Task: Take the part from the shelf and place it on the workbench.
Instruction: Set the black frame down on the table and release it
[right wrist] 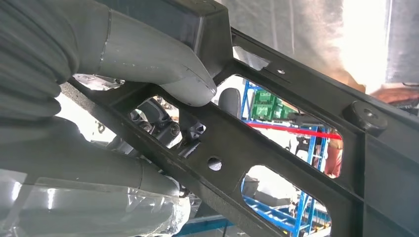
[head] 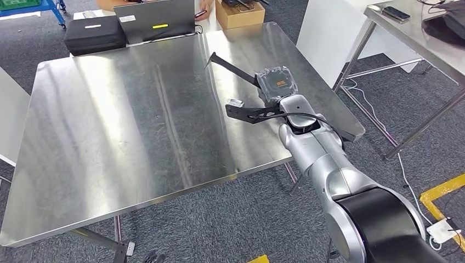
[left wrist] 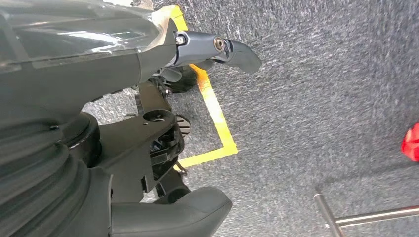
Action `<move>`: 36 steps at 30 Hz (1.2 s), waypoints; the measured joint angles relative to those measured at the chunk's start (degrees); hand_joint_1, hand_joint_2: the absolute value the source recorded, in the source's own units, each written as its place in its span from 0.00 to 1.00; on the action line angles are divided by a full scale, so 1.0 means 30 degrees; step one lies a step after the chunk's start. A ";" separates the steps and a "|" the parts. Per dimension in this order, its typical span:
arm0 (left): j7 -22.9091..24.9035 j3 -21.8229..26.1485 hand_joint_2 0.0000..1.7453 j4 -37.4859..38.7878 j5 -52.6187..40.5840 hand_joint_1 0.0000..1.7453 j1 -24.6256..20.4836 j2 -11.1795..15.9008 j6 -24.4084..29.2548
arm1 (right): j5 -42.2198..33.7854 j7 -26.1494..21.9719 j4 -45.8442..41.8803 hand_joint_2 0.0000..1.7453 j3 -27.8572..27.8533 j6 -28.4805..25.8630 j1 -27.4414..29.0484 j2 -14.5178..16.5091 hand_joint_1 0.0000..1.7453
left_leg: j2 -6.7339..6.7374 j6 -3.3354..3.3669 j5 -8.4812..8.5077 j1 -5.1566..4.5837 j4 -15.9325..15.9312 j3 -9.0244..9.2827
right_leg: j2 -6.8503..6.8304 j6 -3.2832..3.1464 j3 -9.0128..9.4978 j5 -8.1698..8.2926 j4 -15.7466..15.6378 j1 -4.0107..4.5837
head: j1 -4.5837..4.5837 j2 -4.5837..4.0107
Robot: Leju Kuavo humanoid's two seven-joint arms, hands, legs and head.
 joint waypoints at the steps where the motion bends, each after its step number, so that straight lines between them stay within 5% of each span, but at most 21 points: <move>1: 0.0000 0.0018 1.00 -0.0002 0.0002 0.00 -0.0001 -0.0005 0.0000 | 0.0000 -0.0007 -0.0002 1.00 0.0000 -0.0005 -0.0018 -0.0013 1.00 | -0.0083 -0.0032 -0.0018 0.0004 0.0038 0.0000 | 0.0037 0.0070 0.0601 0.0438 -0.1161 -0.0009 | 0.0015 0.0000; 4: 0.0000 0.0075 1.00 -0.0004 0.0002 0.00 -0.0008 -0.0024 -0.0013 | -0.0002 -0.0100 -0.0009 1.00 0.0004 -0.0067 -0.0111 0.0000 1.00 | -0.0311 -0.0288 -0.0138 -0.0050 0.0243 -0.0108 | 0.0290 -0.0020 0.2254 0.1386 -0.4270 0.0024 | 0.0002 0.0000; 9: 0.0000 0.0240 1.00 -0.0005 -0.0023 0.00 -0.0007 -0.0013 -0.0055 | -0.0002 -0.0180 -0.0065 1.00 0.0007 -0.0182 -0.0152 0.0140 1.00 | -0.0238 -0.0922 -0.0433 0.0109 0.0655 -0.0434 | -0.0043 -0.0693 0.2518 0.1619 -0.4704 -0.0010 | -0.0064 0.0000; 13: 0.0000 0.0253 1.00 -0.0007 -0.0033 0.00 -0.0010 -0.0016 -0.0064 | 0.0000 -0.0184 -0.0097 1.00 0.0007 -0.0290 -0.0097 0.0200 1.00 | 0.0360 -0.1381 -0.2334 0.0283 0.4937 -0.2591 | -0.0452 -0.1002 0.2598 0.1606 -0.4767 -0.0030 | -0.0169 0.0000; 15: 0.0000 0.0262 1.00 -0.0007 -0.0033 0.00 -0.0002 -0.0004 -0.0066 | 0.0000 -0.0193 -0.0095 1.00 0.0009 -0.0290 -0.0025 0.0208 1.00 | 0.0465 -0.1463 -0.2007 0.0355 0.5199 -0.2855 | -0.0706 -0.1011 0.2612 0.1569 -0.4760 -0.0032 | -0.0177 0.0000; 18: 0.0000 0.0273 1.00 -0.0007 -0.0040 0.00 -0.0032 0.0024 -0.0066 | 0.0000 -0.0211 -0.0102 1.00 0.0009 -0.0297 -0.0061 0.0219 1.00 | 0.1243 -0.1371 -0.0277 0.0325 0.1549 -0.1029 | -0.1058 -0.0901 0.2720 0.1456 -0.4751 0.0044 | -0.0182 0.0000; 20: 0.0002 0.0273 1.00 -0.0007 -0.0073 0.00 -0.0090 0.0013 -0.0067 | 0.0000 -0.0213 -0.0106 1.00 0.0007 -0.0308 -0.0133 0.0195 1.00 | 0.1554 -0.1170 0.0009 0.0181 0.0255 -0.0363 | -0.1312 -0.0750 0.2783 0.1362 -0.4752 0.0194 | -0.0126 0.0000; 22: 0.0009 0.0273 1.00 -0.0009 -0.0124 0.00 -0.0122 -0.0004 -0.0071 | 0.0000 -0.0217 -0.0109 1.00 0.0007 -0.0317 -0.0160 0.0179 1.00 | 0.1149 -0.0897 -0.0021 0.0066 0.0205 -0.0371 | -0.1642 -0.0560 0.2877 0.1284 -0.4792 0.0282 | -0.0058 0.0000; 24: 0.0018 0.0275 1.00 -0.0013 -0.0171 0.00 -0.0117 -0.0033 -0.0077 | 0.0000 -0.0222 -0.0120 1.00 0.0005 -0.0319 -0.0168 0.0151 1.00 | 0.0776 -0.0611 0.0077 0.0072 0.0076 -0.0279 | -0.1403 -0.0411 0.2736 0.0957 -0.4399 0.0261 | -0.0042 0.0000; 28: 0.0069 0.0288 1.00 -0.0020 -0.0270 0.00 -0.0180 -0.0057 -0.0086 | 0.0000 -0.0244 -0.0129 1.00 -0.0005 -0.0321 -0.0002 -0.0062 1.00 | -0.0012 -0.0225 0.0167 0.0103 -0.0010 -0.0213 | -0.0204 -0.0659 0.0638 -0.0868 0.0007 0.0210 | 0.0068 0.0000; 30: 0.0137 0.0286 1.00 -0.0016 -0.0341 0.00 -0.0153 -0.0106 -0.0102 | 0.0000 -0.0253 -0.0129 1.00 -0.0011 -0.0308 0.0169 -0.0195 1.00 | -0.0541 -0.0206 0.0162 0.0079 0.0017 -0.0211 | -0.0071 -0.0540 0.0154 -0.0860 0.0743 0.0250 | 0.0102 0.0000; 34: 0.0226 0.0288 1.00 -0.0015 -0.0402 0.00 -0.0130 -0.0153 -0.0166 | 0.0000 -0.0257 -0.0149 1.00 -0.0022 -0.0255 0.0132 -0.0394 1.00 | -0.1382 -0.0351 0.0078 0.0019 0.0246 -0.0315 | 0.0750 -0.0291 0.2131 0.1121 -0.3778 0.0183 | 0.0115 0.0000; 36: 0.0259 0.0288 1.00 -0.0015 -0.0412 0.00 -0.0118 -0.0169 -0.0200 | 0.0000 -0.0260 -0.0151 1.00 -0.0022 -0.0213 0.0121 -0.0432 1.00 | -0.1625 -0.0521 0.0068 0.0032 0.0311 -0.0461 | 0.0872 -0.0440 0.2442 0.1326 -0.4452 0.0208 | 0.0100 0.0000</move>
